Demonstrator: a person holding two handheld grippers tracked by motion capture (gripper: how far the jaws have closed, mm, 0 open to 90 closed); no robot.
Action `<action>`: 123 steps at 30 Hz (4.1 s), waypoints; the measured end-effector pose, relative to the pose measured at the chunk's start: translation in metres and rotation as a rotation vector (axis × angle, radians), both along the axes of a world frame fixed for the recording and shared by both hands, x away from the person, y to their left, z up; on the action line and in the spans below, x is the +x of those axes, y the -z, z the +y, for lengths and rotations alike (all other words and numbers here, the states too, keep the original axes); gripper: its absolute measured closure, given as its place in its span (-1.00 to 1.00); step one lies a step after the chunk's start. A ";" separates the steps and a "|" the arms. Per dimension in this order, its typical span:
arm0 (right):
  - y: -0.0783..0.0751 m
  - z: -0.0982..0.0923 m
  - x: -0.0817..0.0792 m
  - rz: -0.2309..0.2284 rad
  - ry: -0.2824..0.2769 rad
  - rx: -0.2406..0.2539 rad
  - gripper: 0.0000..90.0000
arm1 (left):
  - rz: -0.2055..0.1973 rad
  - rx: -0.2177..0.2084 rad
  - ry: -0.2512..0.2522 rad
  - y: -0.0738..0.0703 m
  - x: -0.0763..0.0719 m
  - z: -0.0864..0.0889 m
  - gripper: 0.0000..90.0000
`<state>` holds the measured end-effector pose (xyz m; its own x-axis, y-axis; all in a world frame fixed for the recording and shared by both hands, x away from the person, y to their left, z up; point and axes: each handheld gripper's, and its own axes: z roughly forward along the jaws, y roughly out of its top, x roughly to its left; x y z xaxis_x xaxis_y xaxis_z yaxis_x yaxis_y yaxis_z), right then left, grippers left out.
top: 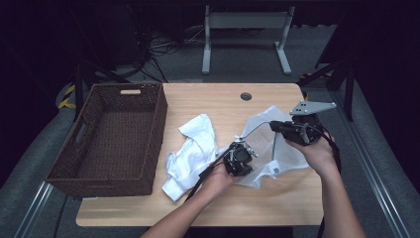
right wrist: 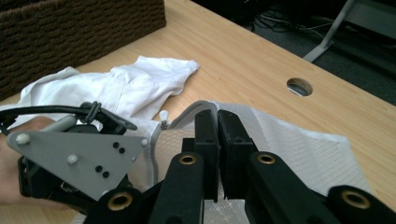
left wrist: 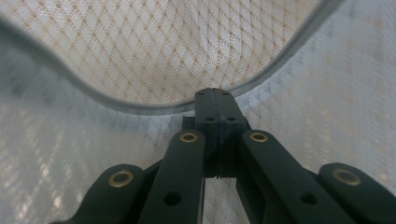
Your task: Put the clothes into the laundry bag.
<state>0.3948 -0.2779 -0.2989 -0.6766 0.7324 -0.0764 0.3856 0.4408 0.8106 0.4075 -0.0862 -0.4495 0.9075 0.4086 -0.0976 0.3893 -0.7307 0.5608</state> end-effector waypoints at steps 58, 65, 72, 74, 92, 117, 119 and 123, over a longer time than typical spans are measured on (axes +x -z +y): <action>0.022 -0.007 0.010 0.047 0.007 -0.006 0.93 | -0.054 0.039 -0.382 -0.038 0.019 0.153 -0.73; 0.023 -0.007 0.009 0.049 0.004 -0.007 0.93 | -0.023 0.105 -0.388 -0.017 0.030 0.152 -0.81; 0.023 -0.007 0.009 0.052 -0.001 -0.010 0.93 | 0.034 0.139 -0.398 0.002 0.038 0.155 -0.93; 0.024 -0.007 0.009 0.051 -0.002 -0.011 0.93 | 0.034 0.139 -0.399 0.002 0.039 0.155 -0.94; 0.025 -0.007 0.009 0.056 -0.002 -0.014 0.93 | 0.046 0.103 -0.328 -0.005 0.032 0.160 0.08; 0.031 -0.024 0.012 0.059 0.038 -0.025 0.93 | 0.100 -0.014 -0.236 -0.037 0.026 0.159 0.65; 0.032 -0.025 0.013 0.058 0.044 -0.022 0.93 | 0.095 -0.021 -0.224 -0.044 0.023 0.159 0.65; 0.034 -0.026 0.014 0.062 0.049 -0.024 0.93 | 0.089 -0.031 -0.206 -0.052 0.019 0.161 0.65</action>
